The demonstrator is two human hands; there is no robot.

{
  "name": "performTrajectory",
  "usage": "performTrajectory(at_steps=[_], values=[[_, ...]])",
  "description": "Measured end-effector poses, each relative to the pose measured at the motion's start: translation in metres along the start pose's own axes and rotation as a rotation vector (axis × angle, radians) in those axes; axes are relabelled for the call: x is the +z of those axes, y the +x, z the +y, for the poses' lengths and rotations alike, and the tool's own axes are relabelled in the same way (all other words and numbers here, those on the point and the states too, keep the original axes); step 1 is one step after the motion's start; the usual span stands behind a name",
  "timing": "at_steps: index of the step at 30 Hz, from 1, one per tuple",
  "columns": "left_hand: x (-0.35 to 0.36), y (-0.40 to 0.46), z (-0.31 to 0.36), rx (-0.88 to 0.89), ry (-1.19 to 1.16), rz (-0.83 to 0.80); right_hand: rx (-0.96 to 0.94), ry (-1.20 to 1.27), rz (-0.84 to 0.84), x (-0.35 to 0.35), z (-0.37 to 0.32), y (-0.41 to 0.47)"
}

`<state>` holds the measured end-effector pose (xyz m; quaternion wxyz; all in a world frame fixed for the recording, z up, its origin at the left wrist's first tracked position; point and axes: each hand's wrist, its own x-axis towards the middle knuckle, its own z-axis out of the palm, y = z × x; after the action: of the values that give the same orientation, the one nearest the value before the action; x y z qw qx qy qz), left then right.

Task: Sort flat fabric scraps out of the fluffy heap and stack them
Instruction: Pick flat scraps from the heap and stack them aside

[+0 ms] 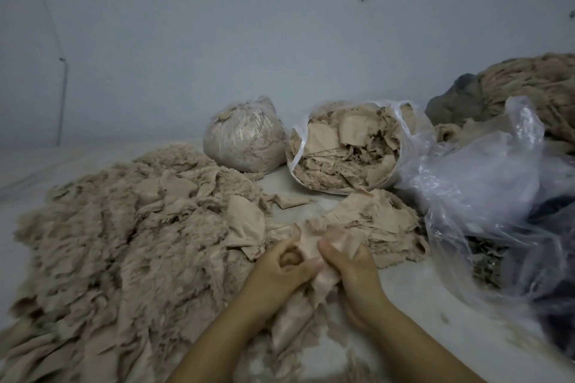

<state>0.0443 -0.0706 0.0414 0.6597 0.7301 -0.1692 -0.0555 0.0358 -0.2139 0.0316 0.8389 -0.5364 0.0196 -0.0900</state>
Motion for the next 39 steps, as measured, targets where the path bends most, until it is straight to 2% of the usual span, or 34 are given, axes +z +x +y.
performTrajectory(at_steps=[3,6,9,12,19,23,27,30,31,32,34,35,36,39], values=[[0.005,-0.005,-0.003,0.019,-0.057,0.086,0.018,0.008,-0.079,0.003,0.005,-0.007],[0.004,-0.006,-0.006,-0.012,-0.127,0.081,-0.005,-0.130,-0.067,0.000,0.001,-0.009],[0.002,-0.008,-0.007,0.004,0.010,-0.020,-0.026,-0.313,-0.040,-0.003,0.000,-0.009],[0.000,-0.009,-0.005,0.022,0.076,-0.054,-0.111,-0.414,-0.016,-0.005,-0.001,-0.008],[0.001,-0.010,0.004,0.043,0.114,-0.005,-0.245,-0.533,0.119,-0.011,0.003,0.004],[0.002,-0.009,0.005,0.034,0.067,0.021,-0.273,-0.481,0.162,-0.016,0.003,0.010],[0.006,-0.010,0.006,0.009,0.055,0.019,-0.203,-0.362,0.182,-0.016,0.004,0.011],[-0.007,-0.009,0.006,-0.002,-0.037,0.109,-0.188,-0.366,0.385,-0.025,-0.012,0.014],[-0.013,-0.008,0.006,0.001,-0.077,0.147,-0.171,-0.409,0.372,-0.033,-0.018,0.015],[-0.016,-0.007,0.005,0.006,-0.110,0.161,-0.126,-0.469,0.237,-0.038,-0.023,0.014],[-0.015,-0.006,0.006,0.015,-0.157,0.138,0.087,-0.549,-0.218,-0.039,-0.027,0.005],[-0.012,-0.006,0.006,0.020,-0.177,0.115,0.176,-0.580,-0.356,-0.035,-0.027,0.000],[-0.010,-0.006,0.006,0.028,-0.185,0.088,0.197,-0.613,-0.374,-0.031,-0.025,-0.001],[-0.006,-0.009,0.006,0.062,-0.153,0.027,0.128,-0.526,-0.212,-0.019,-0.017,-0.001]])
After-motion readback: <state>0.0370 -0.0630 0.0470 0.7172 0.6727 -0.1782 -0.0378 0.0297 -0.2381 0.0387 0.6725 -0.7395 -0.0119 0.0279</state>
